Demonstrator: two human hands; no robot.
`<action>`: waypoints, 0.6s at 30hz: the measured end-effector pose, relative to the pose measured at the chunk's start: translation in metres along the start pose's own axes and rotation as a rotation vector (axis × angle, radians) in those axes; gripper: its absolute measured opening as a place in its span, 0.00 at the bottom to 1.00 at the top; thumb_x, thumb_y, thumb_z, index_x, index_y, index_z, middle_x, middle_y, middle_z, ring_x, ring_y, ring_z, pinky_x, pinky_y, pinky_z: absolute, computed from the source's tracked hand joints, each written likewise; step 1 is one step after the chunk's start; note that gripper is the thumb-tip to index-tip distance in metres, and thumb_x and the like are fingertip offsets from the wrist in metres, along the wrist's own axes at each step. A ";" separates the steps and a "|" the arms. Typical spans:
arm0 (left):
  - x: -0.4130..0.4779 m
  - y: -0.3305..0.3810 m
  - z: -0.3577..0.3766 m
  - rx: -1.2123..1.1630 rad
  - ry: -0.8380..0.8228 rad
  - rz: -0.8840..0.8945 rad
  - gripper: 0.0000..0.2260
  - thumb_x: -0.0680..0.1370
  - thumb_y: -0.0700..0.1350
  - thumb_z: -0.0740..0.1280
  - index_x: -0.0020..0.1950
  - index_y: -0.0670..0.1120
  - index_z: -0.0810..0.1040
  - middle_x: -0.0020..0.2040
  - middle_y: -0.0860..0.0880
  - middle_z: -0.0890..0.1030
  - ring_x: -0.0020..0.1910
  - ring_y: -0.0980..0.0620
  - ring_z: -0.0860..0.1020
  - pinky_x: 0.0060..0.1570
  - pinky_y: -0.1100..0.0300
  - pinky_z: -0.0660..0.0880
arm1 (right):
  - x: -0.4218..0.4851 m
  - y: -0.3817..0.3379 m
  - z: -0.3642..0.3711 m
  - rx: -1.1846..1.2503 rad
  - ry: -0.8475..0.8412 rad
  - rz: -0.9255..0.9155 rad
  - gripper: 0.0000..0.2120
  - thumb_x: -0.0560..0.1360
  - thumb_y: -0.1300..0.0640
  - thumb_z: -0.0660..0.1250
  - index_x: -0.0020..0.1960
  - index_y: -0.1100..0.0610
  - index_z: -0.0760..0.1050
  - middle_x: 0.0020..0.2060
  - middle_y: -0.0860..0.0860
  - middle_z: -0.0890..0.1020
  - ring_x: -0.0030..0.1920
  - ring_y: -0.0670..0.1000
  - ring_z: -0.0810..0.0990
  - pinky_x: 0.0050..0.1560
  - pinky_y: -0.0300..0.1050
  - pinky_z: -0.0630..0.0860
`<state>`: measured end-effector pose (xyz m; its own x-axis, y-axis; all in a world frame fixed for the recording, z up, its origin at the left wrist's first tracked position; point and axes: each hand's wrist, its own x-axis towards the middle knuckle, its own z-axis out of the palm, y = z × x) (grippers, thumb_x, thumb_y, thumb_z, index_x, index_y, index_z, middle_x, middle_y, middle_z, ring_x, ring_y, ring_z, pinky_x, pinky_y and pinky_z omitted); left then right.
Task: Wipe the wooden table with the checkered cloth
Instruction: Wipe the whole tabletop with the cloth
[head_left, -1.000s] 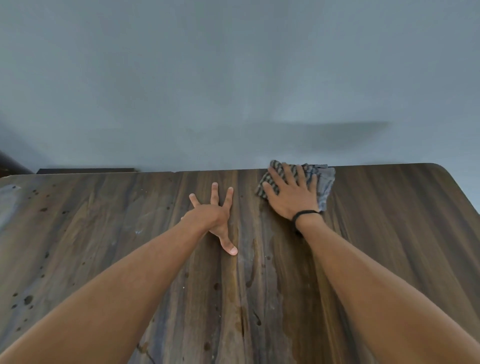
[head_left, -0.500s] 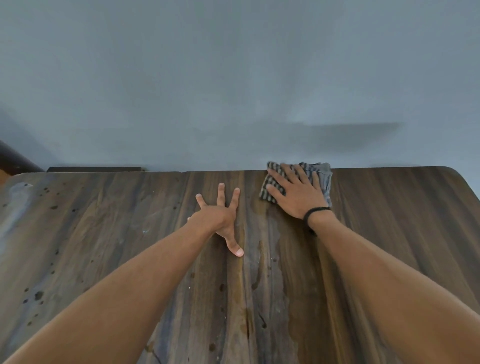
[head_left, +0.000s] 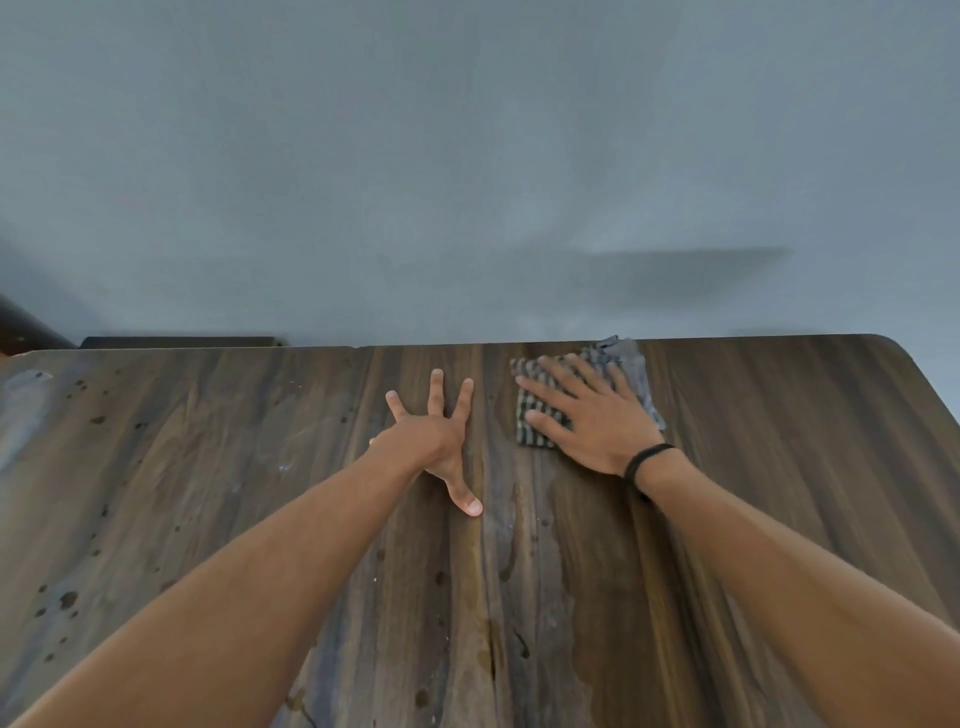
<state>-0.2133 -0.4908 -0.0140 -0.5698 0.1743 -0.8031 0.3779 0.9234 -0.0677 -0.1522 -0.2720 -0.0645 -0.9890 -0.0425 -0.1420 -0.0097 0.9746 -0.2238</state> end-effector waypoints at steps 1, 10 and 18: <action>0.000 -0.001 0.000 -0.006 -0.003 -0.001 0.72 0.56 0.67 0.79 0.65 0.56 0.15 0.60 0.48 0.13 0.70 0.27 0.27 0.70 0.27 0.49 | 0.001 0.005 -0.003 0.022 0.013 0.073 0.27 0.80 0.28 0.39 0.79 0.28 0.42 0.82 0.38 0.46 0.82 0.49 0.41 0.77 0.59 0.32; 0.004 -0.001 0.000 0.003 -0.011 -0.001 0.73 0.55 0.67 0.79 0.64 0.56 0.15 0.60 0.47 0.13 0.69 0.27 0.26 0.70 0.26 0.49 | -0.006 0.022 -0.012 0.034 -0.014 0.116 0.27 0.79 0.27 0.37 0.76 0.25 0.39 0.82 0.38 0.44 0.82 0.47 0.39 0.76 0.57 0.32; 0.003 -0.001 0.001 -0.004 0.000 0.005 0.73 0.55 0.67 0.79 0.64 0.56 0.15 0.61 0.47 0.13 0.70 0.29 0.26 0.70 0.26 0.48 | -0.024 0.005 0.000 0.003 -0.010 -0.005 0.29 0.78 0.27 0.35 0.78 0.27 0.40 0.82 0.39 0.44 0.82 0.49 0.40 0.77 0.59 0.31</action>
<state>-0.2147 -0.4914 -0.0175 -0.5678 0.1794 -0.8034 0.3784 0.9236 -0.0611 -0.1288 -0.2658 -0.0624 -0.9874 -0.0498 -0.1504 -0.0144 0.9736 -0.2277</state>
